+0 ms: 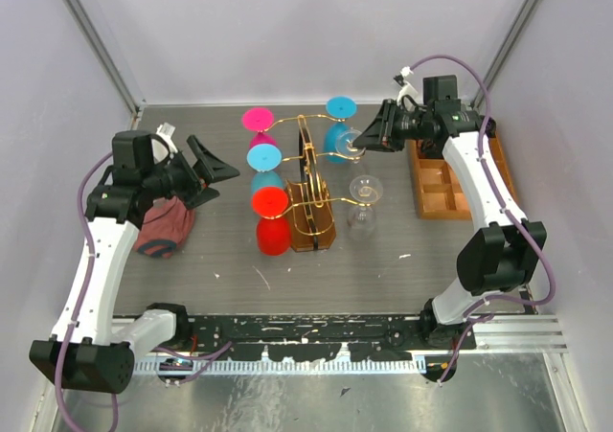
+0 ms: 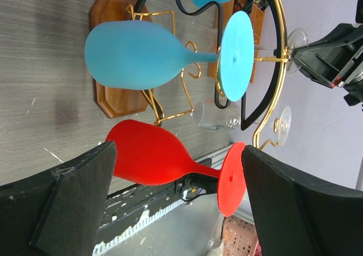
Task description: Take the wine glass off the wine glass rack
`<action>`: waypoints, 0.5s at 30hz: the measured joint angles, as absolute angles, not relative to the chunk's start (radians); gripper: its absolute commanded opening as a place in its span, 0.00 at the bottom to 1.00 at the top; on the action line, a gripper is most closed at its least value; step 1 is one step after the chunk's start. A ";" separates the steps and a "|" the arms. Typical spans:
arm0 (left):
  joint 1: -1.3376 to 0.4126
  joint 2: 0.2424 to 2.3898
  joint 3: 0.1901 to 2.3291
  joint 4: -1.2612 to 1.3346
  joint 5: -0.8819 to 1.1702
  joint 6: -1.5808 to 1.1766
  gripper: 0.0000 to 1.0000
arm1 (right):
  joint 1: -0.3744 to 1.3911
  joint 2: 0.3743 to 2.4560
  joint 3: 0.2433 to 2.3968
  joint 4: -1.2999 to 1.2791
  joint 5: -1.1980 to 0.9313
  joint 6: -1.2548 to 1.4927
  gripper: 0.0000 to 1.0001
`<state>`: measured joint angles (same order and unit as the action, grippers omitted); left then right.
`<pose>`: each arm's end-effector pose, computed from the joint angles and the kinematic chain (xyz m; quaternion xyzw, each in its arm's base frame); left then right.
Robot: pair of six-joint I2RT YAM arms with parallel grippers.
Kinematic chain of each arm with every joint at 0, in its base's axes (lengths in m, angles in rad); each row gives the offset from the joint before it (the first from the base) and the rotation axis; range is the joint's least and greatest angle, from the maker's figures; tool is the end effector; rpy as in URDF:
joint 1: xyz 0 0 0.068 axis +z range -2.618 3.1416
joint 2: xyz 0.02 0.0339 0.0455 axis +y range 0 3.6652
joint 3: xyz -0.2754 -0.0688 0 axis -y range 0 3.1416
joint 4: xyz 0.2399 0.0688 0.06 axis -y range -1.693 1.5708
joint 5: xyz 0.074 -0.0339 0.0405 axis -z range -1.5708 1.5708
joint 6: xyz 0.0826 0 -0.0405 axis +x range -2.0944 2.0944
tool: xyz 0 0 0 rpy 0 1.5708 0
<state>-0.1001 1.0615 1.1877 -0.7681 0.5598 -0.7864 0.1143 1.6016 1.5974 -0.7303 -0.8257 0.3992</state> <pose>0.2260 -0.0668 0.3575 -0.1726 0.8508 -0.4078 0.2830 0.3558 0.1020 0.3606 -0.0424 0.8517 0.4491 0.2667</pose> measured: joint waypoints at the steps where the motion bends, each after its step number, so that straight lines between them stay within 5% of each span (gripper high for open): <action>1: -0.100 1.061 1.186 -0.768 0.560 -0.786 0.98 | 0.114 1.602 1.597 -0.731 -0.824 0.399 0.18; 5: -0.100 1.056 1.173 -0.770 0.560 -0.789 0.98 | 0.117 1.602 1.604 -0.732 -0.820 0.404 0.10; 15: -0.100 1.050 1.173 -0.773 0.566 -0.794 0.98 | 0.087 1.581 1.612 -0.746 -0.799 0.417 0.08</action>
